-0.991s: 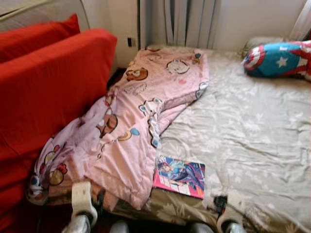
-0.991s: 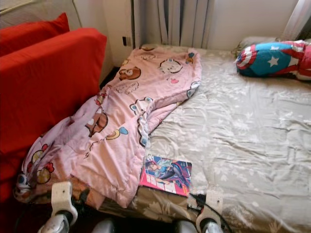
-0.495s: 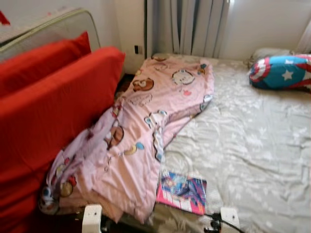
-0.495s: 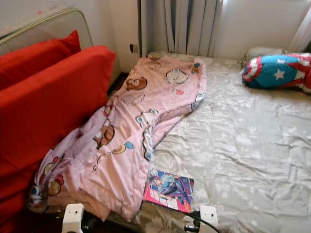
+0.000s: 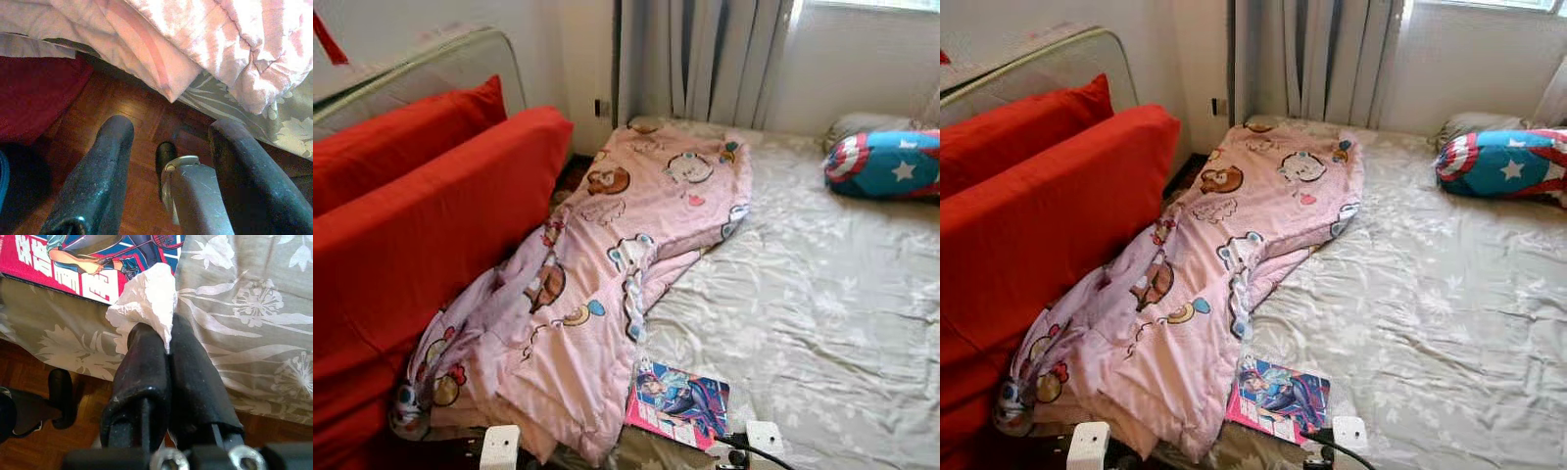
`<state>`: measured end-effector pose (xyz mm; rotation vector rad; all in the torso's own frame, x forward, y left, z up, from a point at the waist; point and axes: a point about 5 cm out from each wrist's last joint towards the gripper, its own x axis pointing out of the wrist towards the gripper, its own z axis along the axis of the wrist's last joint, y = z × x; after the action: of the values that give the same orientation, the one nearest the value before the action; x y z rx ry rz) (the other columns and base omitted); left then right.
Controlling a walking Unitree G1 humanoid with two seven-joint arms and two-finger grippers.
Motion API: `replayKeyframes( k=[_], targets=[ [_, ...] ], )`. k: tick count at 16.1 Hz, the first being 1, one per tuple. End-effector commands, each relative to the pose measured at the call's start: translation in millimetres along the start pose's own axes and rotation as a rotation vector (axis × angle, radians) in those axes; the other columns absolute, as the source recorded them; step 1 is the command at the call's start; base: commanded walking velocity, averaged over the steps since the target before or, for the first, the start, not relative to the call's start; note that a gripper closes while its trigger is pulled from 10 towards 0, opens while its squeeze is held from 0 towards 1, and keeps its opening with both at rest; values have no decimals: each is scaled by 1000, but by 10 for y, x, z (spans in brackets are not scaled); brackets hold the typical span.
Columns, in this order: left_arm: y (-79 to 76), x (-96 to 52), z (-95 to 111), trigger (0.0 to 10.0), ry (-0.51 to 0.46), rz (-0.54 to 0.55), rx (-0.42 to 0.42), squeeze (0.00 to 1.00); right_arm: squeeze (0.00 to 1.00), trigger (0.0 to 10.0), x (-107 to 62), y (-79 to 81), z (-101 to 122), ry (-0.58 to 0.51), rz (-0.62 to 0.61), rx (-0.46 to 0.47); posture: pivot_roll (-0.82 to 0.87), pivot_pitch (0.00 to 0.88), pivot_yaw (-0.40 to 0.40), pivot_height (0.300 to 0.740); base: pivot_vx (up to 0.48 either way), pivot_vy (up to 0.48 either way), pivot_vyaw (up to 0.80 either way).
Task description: Clean up the room
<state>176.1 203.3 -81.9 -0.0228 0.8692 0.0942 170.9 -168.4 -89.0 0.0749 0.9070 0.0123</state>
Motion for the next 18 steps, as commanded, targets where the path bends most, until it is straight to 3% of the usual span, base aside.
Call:
replayKeyframes(
  k=[1,6,18],
  targets=[
    [16,-14,-70,10000,33,5,2,0,0,10000,0,12,-15,13,16,-11,18,0,-19,740,0,0,0],
    [46,-13,-72,10000,44,17,-2,0,0,10000,1,26,-32,32,21,-64,19,0,-25,740,0,0,794],
    [88,-5,-34,10000,41,38,-9,0,0,10000,-83,-220,-189,82,7,-99,36,0,-24,740,0,0,796]
  ],
)
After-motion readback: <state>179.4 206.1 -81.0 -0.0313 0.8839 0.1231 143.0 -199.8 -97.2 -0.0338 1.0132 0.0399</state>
